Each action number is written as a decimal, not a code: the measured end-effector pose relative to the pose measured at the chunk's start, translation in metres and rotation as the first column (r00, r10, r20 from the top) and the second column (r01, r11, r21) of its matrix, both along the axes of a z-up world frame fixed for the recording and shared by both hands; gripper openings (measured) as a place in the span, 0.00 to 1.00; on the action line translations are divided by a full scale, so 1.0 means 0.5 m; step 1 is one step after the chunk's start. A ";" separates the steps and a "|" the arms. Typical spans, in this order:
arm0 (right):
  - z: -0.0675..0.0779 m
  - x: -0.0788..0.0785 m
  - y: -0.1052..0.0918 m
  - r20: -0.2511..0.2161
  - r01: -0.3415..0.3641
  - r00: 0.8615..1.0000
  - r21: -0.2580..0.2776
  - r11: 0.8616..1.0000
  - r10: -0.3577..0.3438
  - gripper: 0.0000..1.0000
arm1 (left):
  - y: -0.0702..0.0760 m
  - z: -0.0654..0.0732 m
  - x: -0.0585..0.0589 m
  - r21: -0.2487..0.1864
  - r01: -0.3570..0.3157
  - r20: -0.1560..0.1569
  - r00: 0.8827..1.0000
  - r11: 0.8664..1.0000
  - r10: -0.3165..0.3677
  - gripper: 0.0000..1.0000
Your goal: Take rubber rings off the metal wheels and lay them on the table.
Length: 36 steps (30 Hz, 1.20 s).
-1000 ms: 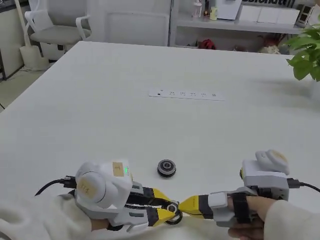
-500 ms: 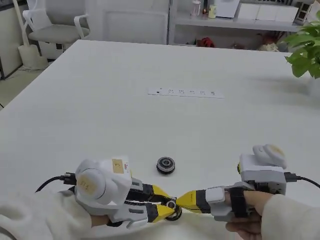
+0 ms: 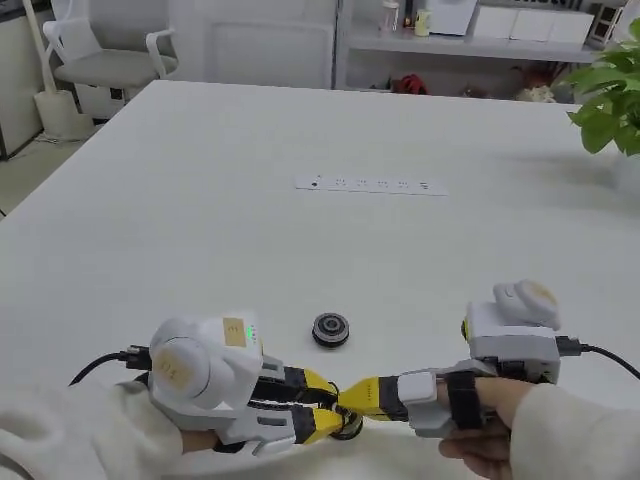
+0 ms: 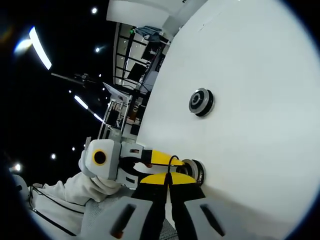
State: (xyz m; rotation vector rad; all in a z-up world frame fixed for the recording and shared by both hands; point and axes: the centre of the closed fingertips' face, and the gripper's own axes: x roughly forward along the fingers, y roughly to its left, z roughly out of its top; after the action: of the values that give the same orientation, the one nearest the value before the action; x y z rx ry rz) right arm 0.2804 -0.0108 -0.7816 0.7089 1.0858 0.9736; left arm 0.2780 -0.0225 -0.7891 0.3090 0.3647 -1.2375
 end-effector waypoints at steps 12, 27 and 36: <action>-0.001 0.007 -0.005 0.095 -0.030 0.995 -0.074 0.997 0.037 0.00 | -0.002 0.000 0.000 0.023 0.001 -0.011 1.000 1.000 -0.001 0.14; 0.017 0.023 -0.017 0.192 -0.034 0.980 -0.133 0.990 0.059 0.00 | 0.009 0.019 -0.003 0.086 0.024 -0.026 0.999 0.996 -0.022 0.14; 0.051 0.042 -0.022 0.251 0.009 0.968 -0.121 0.993 0.022 0.00 | 0.021 0.049 -0.010 0.100 0.047 0.000 0.999 0.994 -0.048 0.29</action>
State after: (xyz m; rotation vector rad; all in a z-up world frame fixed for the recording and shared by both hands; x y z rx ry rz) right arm 0.3017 -0.0219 -0.7560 0.4682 0.9150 0.9658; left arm 0.2732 -0.0122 -0.7645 0.4075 0.4201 -1.2676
